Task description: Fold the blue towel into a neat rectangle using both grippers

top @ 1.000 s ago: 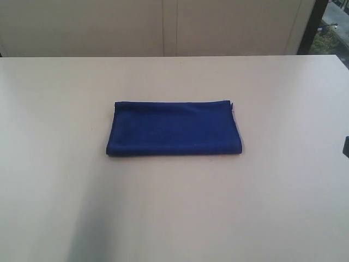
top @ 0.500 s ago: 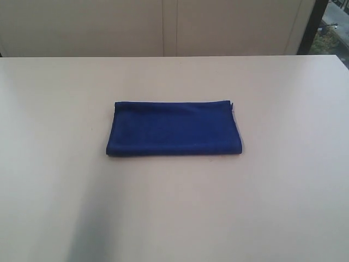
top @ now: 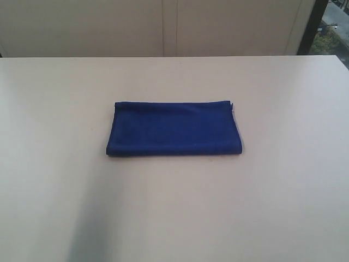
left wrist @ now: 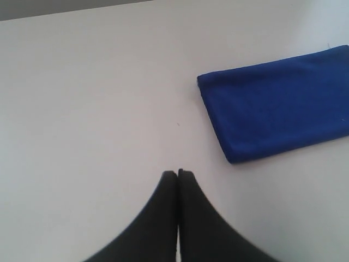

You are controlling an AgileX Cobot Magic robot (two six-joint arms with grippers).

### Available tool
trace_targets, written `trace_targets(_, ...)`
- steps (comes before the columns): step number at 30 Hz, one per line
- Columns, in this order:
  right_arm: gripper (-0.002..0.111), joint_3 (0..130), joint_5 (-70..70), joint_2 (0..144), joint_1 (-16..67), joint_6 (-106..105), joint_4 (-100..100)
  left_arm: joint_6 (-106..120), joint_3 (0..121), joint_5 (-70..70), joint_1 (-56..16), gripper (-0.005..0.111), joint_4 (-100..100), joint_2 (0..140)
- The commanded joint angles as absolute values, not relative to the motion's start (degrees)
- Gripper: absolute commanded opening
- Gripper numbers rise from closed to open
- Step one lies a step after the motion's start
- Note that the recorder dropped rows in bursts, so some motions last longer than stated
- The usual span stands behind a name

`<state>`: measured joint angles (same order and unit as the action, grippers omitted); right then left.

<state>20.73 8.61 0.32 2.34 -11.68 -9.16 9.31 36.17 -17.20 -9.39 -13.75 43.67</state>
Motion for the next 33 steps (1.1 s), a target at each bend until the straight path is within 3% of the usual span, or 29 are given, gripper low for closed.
trace_targets(1, 0.000, 20.60, 8.05, 0.00, 1.11, -12.21, -9.08, 9.36, 35.86, -17.54, -9.26, 0.000, -14.32, 43.28)
trace_targets(28, 0.000, 20.35, 13.03, 0.00, 1.11, -2.29, -2.78, 9.36, 35.86, -17.54, -9.26, 0.000, -14.32, 43.28)
trace_targets(33, 0.000, 11.46, 12.01, 0.00, 1.11, -2.29, -2.78, 9.36, 35.86, -17.54, -9.26, 0.000, -14.32, 43.28)
